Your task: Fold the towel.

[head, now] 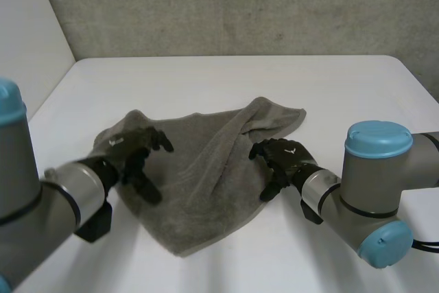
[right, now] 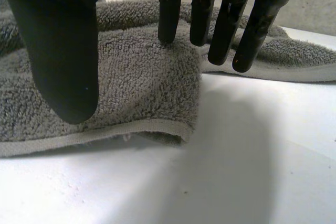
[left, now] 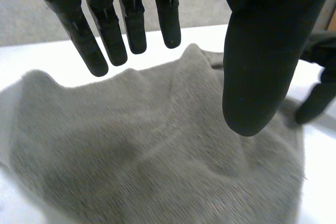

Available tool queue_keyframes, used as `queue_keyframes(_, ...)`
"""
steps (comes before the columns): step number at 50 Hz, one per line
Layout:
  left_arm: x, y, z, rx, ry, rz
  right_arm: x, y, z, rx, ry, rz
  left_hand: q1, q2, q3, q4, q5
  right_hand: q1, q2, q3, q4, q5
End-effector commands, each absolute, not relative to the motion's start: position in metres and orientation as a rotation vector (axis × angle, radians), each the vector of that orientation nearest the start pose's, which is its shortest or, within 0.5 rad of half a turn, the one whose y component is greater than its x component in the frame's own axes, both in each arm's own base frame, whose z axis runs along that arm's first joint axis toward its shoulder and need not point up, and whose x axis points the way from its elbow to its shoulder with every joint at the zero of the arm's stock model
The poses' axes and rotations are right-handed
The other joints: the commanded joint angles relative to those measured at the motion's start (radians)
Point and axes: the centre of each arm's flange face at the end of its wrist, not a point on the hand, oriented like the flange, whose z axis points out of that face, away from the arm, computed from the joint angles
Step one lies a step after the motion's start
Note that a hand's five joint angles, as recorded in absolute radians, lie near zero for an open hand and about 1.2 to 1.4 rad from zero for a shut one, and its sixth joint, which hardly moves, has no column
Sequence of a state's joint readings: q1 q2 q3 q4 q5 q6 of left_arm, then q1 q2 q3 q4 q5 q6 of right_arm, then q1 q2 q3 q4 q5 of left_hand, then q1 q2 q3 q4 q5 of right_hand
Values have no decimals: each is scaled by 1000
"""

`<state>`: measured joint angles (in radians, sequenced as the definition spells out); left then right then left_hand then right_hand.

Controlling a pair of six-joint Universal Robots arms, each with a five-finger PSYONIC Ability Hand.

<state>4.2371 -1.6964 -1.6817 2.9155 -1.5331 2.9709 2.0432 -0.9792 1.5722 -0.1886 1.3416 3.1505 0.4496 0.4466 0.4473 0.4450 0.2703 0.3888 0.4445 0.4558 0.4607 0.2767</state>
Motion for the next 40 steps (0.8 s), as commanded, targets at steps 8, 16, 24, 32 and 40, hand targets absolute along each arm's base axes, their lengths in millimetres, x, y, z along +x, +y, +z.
queue_keyframes(8,-251,-152,197,522,2959,-1662,293,-245,143,-1029,2120,-1571,49,52,51,53,53,289,233,222,217,227)
queue_keyframes(16,-256,-150,199,538,2934,-1713,292,-241,130,-1272,2098,-1615,49,52,51,53,53,322,266,255,250,259)
queue_keyframes(24,-256,-150,199,536,2932,-1715,294,-246,117,-1315,2090,-1625,40,43,42,44,45,322,266,255,250,259)
queue_keyframes(32,-256,-150,199,536,2933,-1710,298,-254,114,-1298,2066,-1666,40,43,42,44,45,389,333,322,317,327)
queue_keyframes(40,-255,-149,198,539,2933,-1705,304,-260,115,-1287,2045,-1686,37,40,39,42,42,412,357,345,341,350)
